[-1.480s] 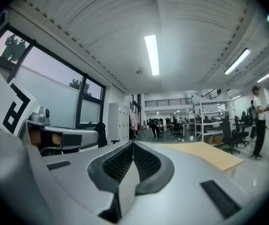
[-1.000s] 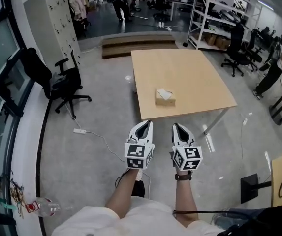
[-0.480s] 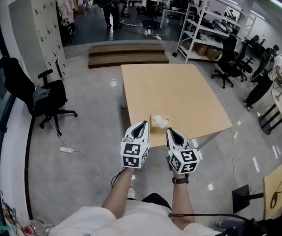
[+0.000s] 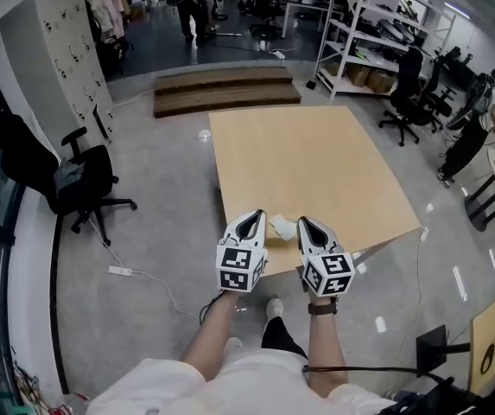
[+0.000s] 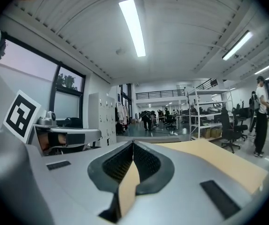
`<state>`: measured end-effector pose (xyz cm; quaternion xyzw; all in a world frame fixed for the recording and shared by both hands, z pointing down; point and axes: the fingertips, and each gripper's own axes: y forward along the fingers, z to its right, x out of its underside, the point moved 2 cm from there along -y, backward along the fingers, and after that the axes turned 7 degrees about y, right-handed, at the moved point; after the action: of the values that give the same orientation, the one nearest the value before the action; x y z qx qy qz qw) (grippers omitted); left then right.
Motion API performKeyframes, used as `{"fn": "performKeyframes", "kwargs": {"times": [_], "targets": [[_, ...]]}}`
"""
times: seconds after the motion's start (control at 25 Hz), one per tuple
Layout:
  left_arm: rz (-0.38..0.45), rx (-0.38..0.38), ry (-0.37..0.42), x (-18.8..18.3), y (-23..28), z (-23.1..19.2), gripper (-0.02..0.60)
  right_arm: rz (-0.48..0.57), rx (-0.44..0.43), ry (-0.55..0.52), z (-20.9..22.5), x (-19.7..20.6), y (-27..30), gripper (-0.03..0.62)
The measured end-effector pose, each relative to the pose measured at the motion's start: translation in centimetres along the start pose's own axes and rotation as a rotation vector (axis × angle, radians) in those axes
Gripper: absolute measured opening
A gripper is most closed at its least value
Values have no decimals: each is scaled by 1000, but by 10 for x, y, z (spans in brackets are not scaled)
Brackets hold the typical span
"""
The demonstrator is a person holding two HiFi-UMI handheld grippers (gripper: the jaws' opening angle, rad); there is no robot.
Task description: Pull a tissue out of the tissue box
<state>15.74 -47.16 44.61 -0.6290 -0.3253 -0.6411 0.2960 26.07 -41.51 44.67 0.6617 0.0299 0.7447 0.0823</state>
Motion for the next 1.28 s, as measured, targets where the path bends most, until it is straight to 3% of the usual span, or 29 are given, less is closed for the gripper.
{"fn": "performKeyframes", "kwargs": {"times": [0.32,0.56,0.92,1.04,1.28], "targets": [[52,-33,46,-47,96,-18,0,48,-67,-45,74,-63,74,3],[19,-52,54,-40,160,-14,0,-22,-118,-107,134,-68,111,3],[-127,-106,50,17,200,-6,0,-149,-201,-132,195,-20,147,3],[-176,-107,26,30,205,-26,0,-219,-252,-133,183,-3,161,3],[-225,-74,-26,57,207,-46,0,-407,-368,-244,147,51,176,5]]}}
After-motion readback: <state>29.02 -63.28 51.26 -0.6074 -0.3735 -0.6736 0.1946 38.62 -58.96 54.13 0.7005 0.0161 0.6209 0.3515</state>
